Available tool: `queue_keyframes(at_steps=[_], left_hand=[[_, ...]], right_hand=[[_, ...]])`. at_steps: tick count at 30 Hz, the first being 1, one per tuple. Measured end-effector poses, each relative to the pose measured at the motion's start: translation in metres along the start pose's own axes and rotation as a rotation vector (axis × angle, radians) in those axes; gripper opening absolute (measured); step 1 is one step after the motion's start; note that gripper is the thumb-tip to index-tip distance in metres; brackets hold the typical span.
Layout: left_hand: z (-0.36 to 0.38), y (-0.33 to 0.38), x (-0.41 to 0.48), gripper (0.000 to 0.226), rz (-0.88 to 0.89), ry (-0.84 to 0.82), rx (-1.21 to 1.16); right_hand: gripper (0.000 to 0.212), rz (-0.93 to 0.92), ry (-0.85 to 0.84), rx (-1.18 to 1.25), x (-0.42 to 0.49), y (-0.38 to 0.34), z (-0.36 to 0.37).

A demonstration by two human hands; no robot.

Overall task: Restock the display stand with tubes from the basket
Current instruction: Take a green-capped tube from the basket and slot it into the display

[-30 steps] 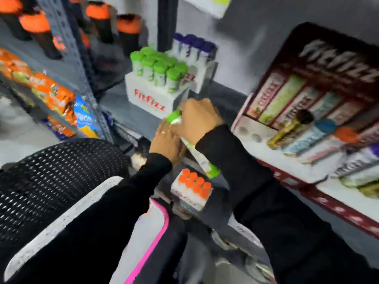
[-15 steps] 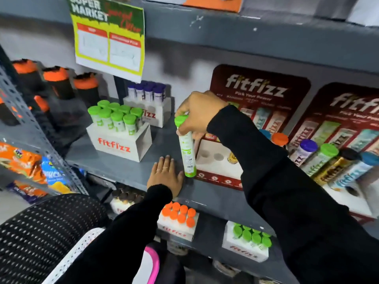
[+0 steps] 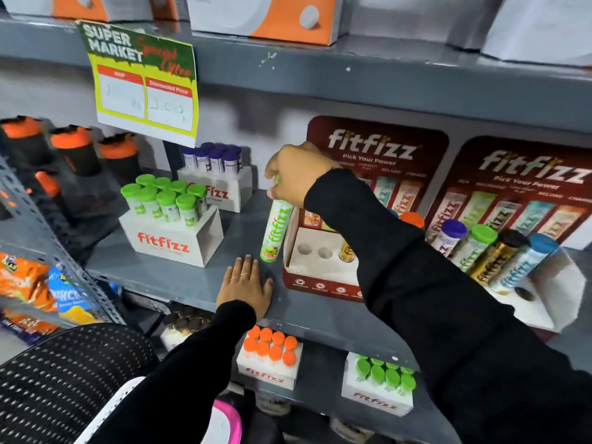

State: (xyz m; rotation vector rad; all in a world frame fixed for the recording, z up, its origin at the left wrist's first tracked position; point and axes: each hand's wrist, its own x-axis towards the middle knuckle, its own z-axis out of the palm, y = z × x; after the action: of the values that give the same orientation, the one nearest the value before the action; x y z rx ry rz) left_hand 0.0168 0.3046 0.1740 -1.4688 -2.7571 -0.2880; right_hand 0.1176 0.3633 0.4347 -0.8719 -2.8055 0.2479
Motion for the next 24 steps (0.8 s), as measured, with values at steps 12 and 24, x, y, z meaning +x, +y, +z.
queue_keyframes(at_steps=[12,24], left_hand=[[-0.003,0.003,0.000,0.061,-0.001,-0.034,0.034],[-0.005,0.004,-0.001,0.062,-0.005,-0.058,0.054]], right_hand=[[0.037,0.171,0.014,0.005,-0.015,0.017,-0.017],[0.033,0.314,-0.006,-0.105,-0.029,0.024,-0.015]])
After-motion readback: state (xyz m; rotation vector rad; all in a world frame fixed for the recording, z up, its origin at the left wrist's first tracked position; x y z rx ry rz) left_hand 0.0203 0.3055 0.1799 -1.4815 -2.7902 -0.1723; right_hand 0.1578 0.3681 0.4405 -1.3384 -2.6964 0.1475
